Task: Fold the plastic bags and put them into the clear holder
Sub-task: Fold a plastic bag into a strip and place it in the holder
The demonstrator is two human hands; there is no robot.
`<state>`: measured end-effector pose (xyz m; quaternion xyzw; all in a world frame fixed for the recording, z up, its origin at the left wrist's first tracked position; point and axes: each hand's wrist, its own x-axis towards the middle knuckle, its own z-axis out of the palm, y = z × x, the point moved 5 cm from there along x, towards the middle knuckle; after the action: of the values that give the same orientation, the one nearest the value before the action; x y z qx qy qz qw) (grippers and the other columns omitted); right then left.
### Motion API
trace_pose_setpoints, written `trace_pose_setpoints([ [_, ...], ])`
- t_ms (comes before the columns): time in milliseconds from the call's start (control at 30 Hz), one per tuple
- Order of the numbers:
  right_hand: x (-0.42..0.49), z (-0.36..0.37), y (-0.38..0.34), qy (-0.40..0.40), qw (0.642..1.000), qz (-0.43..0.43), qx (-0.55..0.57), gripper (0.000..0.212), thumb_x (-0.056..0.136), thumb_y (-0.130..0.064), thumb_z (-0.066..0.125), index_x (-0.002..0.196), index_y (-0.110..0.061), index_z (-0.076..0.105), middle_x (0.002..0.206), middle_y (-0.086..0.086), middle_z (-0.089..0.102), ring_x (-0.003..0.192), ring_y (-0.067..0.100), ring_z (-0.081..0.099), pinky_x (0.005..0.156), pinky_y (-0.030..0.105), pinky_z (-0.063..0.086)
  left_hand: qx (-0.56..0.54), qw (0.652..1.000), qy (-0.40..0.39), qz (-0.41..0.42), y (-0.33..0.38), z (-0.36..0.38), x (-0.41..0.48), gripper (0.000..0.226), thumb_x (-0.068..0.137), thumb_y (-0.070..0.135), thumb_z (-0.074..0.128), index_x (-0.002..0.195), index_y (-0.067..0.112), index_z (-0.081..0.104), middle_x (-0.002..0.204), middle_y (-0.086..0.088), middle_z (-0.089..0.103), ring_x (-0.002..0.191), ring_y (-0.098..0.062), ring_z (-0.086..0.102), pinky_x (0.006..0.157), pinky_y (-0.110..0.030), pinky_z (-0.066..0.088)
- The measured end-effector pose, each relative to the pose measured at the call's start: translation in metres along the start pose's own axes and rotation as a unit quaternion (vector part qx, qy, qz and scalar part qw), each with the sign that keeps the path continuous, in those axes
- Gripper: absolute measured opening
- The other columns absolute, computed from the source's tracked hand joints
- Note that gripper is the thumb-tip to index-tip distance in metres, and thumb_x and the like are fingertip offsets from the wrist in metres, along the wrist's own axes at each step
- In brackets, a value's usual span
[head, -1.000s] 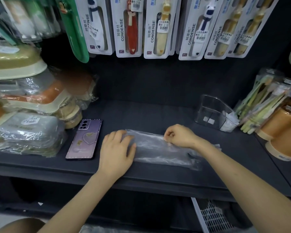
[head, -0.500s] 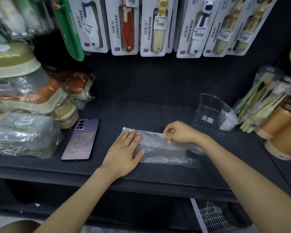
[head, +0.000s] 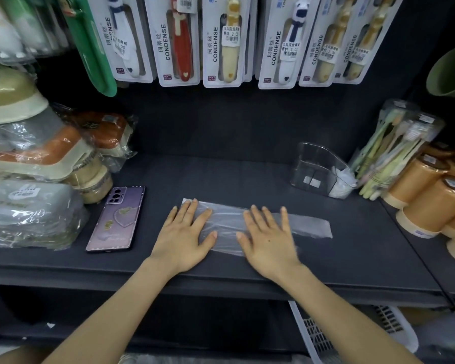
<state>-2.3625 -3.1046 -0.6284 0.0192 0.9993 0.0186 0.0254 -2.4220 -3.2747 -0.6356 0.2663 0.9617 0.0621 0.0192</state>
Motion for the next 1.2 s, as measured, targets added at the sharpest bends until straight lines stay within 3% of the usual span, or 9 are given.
trace_pose_setpoints([
  [200,-0.033,-0.002,0.072,-0.026,0.995,0.091,-0.016,0.12,0.056,-0.067,-0.047,0.154,-0.021,0.004,0.162,0.0,0.002,0.149,0.017,-0.003,0.111,0.053,-0.022,0.003,1.0,0.0,-0.004,0.0,0.0,0.0,0.093,0.071,0.069,-0.013,0.154,0.031,0.007,0.162,-0.005,-0.004,0.149,-0.017,-0.01,0.12,-0.034,-0.009],
  [333,-0.016,-0.024,0.003,0.08,0.997,0.0,0.015,0.092,0.088,-0.06,-0.02,0.149,-0.012,0.031,0.155,0.013,0.029,0.145,0.027,0.022,0.114,0.054,-0.004,0.004,1.0,-0.009,-0.007,0.0,0.001,0.002,0.095,0.069,0.069,-0.013,0.154,0.031,0.006,0.162,-0.005,-0.006,0.148,-0.017,-0.011,0.12,-0.034,-0.009],
  [433,-0.006,-0.007,-0.039,0.005,0.998,-0.059,0.013,0.09,0.079,-0.061,-0.02,0.154,-0.02,0.009,0.161,0.005,0.006,0.149,0.02,-0.003,0.114,0.053,-0.018,-0.002,1.0,-0.024,-0.011,0.0,0.001,0.002,0.098,0.066,0.07,-0.013,0.154,0.03,0.005,0.161,-0.008,-0.012,0.148,-0.018,-0.014,0.119,-0.033,-0.01],
  [567,-0.018,0.005,0.011,-0.038,0.999,0.016,0.036,0.076,0.087,-0.062,-0.01,0.154,-0.027,-0.001,0.162,-0.004,-0.004,0.148,0.017,-0.01,0.113,0.051,-0.021,-0.004,0.999,-0.04,-0.014,0.0,-0.001,0.0,0.098,0.066,0.071,-0.012,0.154,0.031,0.004,0.16,-0.011,-0.013,0.148,-0.02,-0.014,0.119,-0.033,-0.009],
  [667,-0.04,-0.003,0.045,0.011,0.999,0.04,-0.001,0.098,0.076,-0.065,-0.031,0.154,-0.024,0.011,0.161,0.005,0.01,0.149,0.025,0.004,0.113,0.053,-0.019,-0.009,0.999,-0.046,-0.013,0.001,-0.002,-0.001,0.086,0.077,0.07,-0.002,0.154,0.031,0.003,0.16,-0.011,-0.013,0.148,-0.021,-0.015,0.12,-0.034,-0.008],
  [767,-0.06,-0.021,0.028,0.142,0.988,-0.045,-0.025,0.075,0.097,-0.062,0.01,0.133,-0.015,0.057,0.136,0.01,0.056,0.129,0.03,0.049,0.113,0.054,0.01,0.005,0.999,-0.053,-0.011,0.0,-0.003,0.001,0.068,0.095,0.063,0.011,0.154,0.029,0.001,0.159,-0.013,-0.016,0.147,-0.022,-0.016,0.119,-0.034,-0.009],
  [900,-0.062,-0.027,0.006,0.243,0.958,-0.148,-0.037,0.023,0.07,-0.033,0.079,0.087,-0.017,0.075,0.093,0.0,0.071,0.091,0.023,0.066,0.106,0.045,0.028,-0.006,0.997,-0.069,-0.014,-0.001,-0.004,0.001,0.064,0.099,0.058,0.019,0.154,0.03,0.001,0.159,-0.012,-0.018,0.147,-0.021,-0.016,0.119,-0.033,-0.009],
  [1067,-0.045,-0.017,0.008,0.2,0.966,-0.156,-0.047,0.032,0.047,0.004,0.078,0.055,-0.016,0.055,0.055,-0.001,0.05,0.052,0.02,0.049,0.082,0.027,0.035,-0.063,0.995,-0.072,-0.028,-0.002,-0.008,0.001,0.069,0.098,0.058,0.025,0.154,0.029,-0.003,0.16,-0.009,-0.015,0.148,-0.02,-0.015,0.119,-0.033,-0.006],
  [1200,-0.053,-0.02,0.013,0.226,0.963,-0.143,-0.032,0.022,0.064,-0.001,0.07,0.057,-0.018,0.056,0.054,-0.003,0.052,0.051,0.018,0.051,0.094,0.031,0.038,-0.185,0.982,0.039,-0.007,0.0,-0.026,-0.015,0.078,0.092,0.066,0.033,0.154,0.023,0.013,0.16,0.001,0.014,0.149,-0.02,0.006,0.119,-0.033,0.01],
])
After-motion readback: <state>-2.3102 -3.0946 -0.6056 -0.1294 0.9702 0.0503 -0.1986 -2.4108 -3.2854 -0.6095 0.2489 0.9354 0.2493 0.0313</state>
